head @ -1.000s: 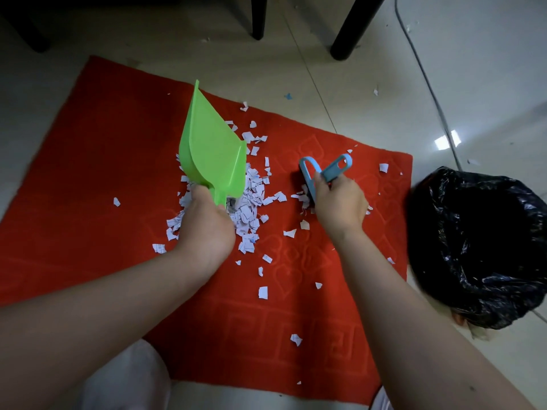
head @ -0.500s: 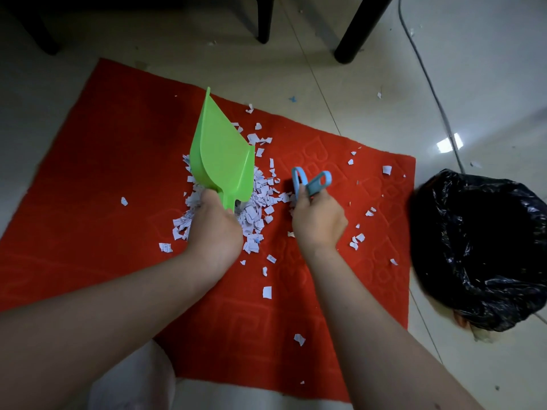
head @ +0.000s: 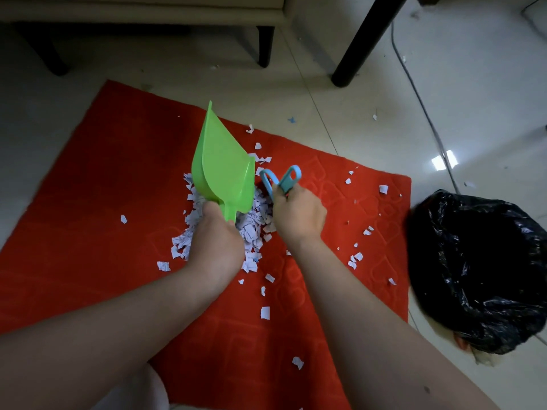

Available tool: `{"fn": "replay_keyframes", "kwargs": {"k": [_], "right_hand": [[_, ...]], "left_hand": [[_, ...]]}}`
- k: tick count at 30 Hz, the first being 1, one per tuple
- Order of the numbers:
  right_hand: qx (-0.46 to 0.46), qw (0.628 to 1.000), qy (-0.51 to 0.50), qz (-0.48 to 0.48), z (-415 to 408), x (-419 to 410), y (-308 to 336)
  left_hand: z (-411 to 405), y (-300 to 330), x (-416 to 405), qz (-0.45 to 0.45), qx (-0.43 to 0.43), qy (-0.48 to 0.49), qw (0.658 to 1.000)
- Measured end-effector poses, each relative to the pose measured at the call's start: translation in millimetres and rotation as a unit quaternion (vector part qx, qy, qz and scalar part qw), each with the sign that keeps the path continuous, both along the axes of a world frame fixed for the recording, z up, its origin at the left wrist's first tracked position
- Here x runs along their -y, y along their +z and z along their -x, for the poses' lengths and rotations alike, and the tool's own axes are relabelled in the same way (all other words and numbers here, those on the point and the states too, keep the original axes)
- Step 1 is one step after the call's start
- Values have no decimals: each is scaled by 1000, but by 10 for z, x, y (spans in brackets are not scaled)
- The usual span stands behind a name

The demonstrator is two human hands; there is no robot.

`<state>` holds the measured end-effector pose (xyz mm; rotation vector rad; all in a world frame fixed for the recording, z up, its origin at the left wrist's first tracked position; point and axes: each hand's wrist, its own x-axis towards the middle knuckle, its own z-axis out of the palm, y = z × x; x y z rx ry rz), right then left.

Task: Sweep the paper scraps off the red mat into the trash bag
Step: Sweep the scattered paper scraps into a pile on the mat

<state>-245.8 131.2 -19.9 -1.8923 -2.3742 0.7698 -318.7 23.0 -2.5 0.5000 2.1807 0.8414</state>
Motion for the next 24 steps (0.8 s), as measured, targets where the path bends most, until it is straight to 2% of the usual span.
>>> {"fn": "replay_keyframes", "kwargs": {"k": [4,6,9,12,19,24], "right_hand": [[-26,997,-53,-49,-70,-55,102],[-6,995,-76,-61,-110,-101,121],[22,998,-41,-35,-85,-57,87],[2,1000,-12,-19,-43,9,50],[-76,988,-122,-59,-447,-100,183],[-71,982,-172,-41,-895,-80,184]], "left_hand": [[8,1,43,-4,5,0,1000],[20,-7,60,-2,4,1,1000],[16,-14,59,0,-1,0,1000],[-5,-5,54,2,2,-2,1000],[-86,-24,10,13,10,-21,1000],[-297,-19,-114,19,24,-40,999]]}}
